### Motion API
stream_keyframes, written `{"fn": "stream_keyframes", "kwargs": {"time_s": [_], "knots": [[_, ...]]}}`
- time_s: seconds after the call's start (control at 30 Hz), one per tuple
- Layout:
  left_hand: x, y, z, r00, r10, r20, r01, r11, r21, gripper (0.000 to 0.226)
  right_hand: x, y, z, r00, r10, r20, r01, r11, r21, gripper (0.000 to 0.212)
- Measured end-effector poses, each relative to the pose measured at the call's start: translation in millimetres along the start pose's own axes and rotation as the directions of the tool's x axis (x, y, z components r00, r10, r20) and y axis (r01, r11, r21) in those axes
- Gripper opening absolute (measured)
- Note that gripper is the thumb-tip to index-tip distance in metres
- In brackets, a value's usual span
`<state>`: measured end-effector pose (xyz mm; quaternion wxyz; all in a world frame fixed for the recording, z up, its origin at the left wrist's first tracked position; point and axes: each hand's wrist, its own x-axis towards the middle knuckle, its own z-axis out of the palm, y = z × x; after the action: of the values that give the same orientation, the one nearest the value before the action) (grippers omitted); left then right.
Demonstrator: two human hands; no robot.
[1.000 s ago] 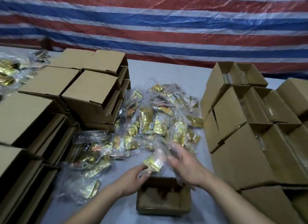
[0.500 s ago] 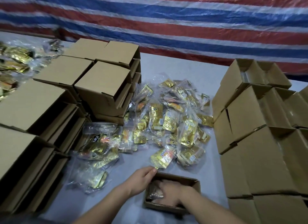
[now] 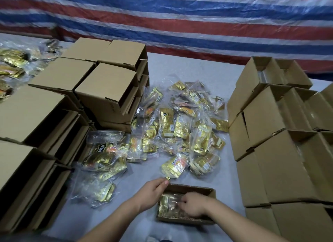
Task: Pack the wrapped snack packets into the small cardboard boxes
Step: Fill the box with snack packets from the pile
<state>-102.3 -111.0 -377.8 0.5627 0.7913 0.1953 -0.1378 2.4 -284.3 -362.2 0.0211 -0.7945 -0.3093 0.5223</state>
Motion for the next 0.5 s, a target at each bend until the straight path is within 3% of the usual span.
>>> {"fn": "stream_keyframes", "kwargs": {"time_s": [0.07, 0.17, 0.37, 0.43, 0.5], "knots": [[0.7, -1.3, 0.5, 1.000, 0.004, -0.002, -0.004, 1.000, 0.015, 0.030, 7.0, -4.4, 4.1, 0.994, 0.068, 0.084, -0.062, 0.996, -0.070, 0.046], [0.4, 0.0, 0.7, 1.000, 0.016, 0.010, -0.016, 1.000, 0.024, 0.027, 9.6, -11.8, 3.2, 0.992, 0.101, 0.079, -0.099, 0.995, -0.024, 0.049], [3.9, 3.9, -7.0, 0.998, -0.044, 0.040, 0.041, 0.997, 0.066, 0.029, -26.2, -13.4, -17.9, 0.995, -0.012, 0.094, 0.013, 1.000, -0.001, 0.050], [13.2, 13.3, -13.9, 0.997, -0.073, -0.033, 0.075, 0.994, 0.075, 0.026, -44.8, -11.1, -32.3, 0.996, -0.067, 0.053, 0.062, 0.994, 0.092, 0.040], [30.2, 25.5, -19.7, 0.993, -0.034, -0.115, 0.050, 0.989, 0.141, 0.026, -62.0, -10.1, -51.7, 0.990, -0.108, -0.089, 0.125, 0.968, 0.217, 0.034]]}}
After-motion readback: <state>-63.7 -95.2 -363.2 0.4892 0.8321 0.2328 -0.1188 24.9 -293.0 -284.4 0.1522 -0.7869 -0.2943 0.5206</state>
